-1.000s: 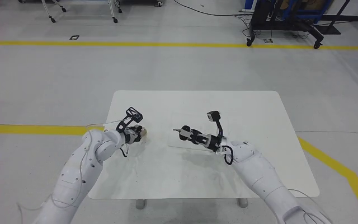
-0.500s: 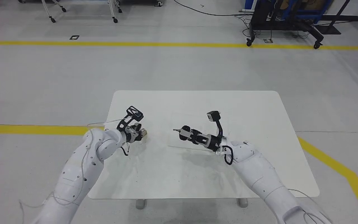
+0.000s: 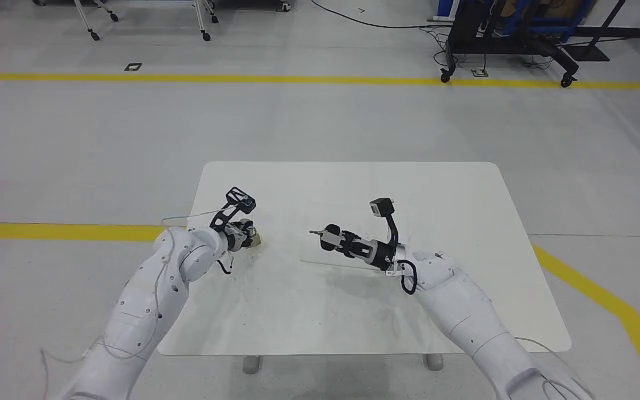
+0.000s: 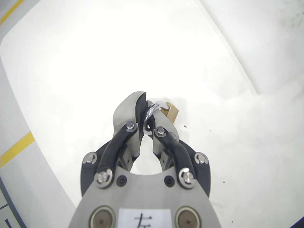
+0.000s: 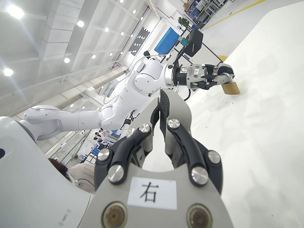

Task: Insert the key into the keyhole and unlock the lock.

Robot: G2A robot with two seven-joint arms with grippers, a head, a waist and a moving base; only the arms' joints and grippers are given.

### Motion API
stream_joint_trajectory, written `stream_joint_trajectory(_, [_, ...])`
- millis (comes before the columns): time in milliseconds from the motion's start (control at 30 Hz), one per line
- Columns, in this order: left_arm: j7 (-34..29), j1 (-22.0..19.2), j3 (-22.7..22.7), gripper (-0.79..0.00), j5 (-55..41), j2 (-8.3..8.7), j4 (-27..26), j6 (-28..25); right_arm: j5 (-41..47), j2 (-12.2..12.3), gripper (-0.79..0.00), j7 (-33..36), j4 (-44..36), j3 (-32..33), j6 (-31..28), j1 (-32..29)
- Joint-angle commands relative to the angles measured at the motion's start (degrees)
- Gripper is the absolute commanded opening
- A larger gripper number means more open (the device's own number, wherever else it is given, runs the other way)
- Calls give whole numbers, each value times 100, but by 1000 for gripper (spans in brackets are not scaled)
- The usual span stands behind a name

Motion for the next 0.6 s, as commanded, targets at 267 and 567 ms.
stream_joint_trajectory(267, [261,53,-79,-785,-137,4,-108,-84,0,0,-785,0,0,0,0,0])
stream_joint_trajectory(567, [-1206,-348,-365,-785,-5283,-205,1029,-722,0,0,-785,0,0,0,0,0])
